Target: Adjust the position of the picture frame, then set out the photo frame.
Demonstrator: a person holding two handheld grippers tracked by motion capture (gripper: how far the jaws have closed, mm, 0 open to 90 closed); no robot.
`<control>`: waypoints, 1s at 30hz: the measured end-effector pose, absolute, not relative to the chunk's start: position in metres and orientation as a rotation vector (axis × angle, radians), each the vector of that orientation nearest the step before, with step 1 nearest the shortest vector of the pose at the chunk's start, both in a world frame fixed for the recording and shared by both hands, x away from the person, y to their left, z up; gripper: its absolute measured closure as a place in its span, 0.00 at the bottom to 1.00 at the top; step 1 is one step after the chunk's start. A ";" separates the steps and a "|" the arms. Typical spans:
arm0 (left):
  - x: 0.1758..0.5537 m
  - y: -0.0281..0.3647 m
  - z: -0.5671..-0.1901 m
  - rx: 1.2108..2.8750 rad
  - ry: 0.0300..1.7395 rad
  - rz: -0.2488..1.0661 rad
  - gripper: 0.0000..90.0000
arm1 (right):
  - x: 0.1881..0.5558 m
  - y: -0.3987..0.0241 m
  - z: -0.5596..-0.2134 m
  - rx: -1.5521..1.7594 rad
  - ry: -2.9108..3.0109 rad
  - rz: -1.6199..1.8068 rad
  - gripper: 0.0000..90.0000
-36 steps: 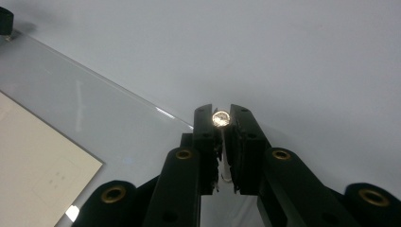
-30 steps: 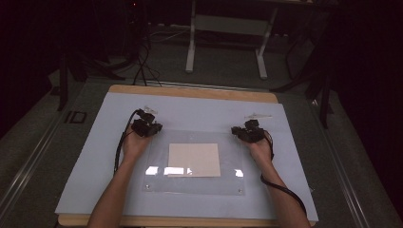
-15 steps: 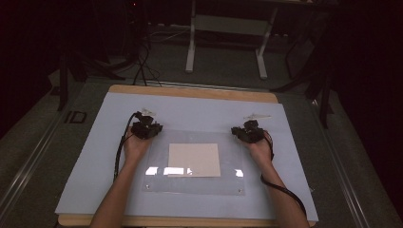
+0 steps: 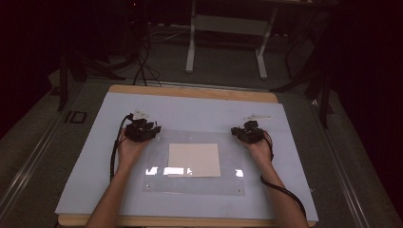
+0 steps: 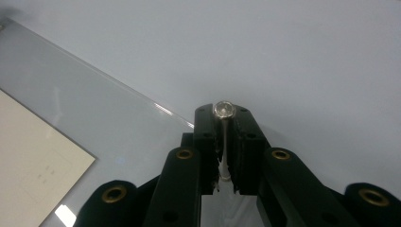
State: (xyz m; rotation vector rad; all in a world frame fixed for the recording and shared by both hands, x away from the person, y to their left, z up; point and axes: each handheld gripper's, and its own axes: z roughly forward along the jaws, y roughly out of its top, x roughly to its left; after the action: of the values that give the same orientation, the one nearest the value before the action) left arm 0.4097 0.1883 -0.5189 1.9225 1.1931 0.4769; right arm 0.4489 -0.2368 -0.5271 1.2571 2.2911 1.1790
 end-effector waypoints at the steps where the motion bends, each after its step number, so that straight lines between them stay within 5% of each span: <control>1: 0.409 0.189 -0.517 1.916 1.193 0.481 0.63 | 0.449 -0.237 -0.527 1.255 2.292 1.180 0.92; 18: 0.406 0.188 -0.520 1.891 1.164 0.500 0.64 | 0.442 -0.239 -0.524 1.210 2.259 1.181 0.86; 30: 0.404 0.190 -0.518 1.854 1.130 0.506 0.72 | 0.433 -0.237 -0.516 1.144 2.189 1.173 0.94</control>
State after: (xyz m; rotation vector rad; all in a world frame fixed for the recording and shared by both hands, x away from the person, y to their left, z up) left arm 0.4039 0.1904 -0.5177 1.8542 1.1300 0.5055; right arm 0.4334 -0.2375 -0.5157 1.1441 2.1895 1.1734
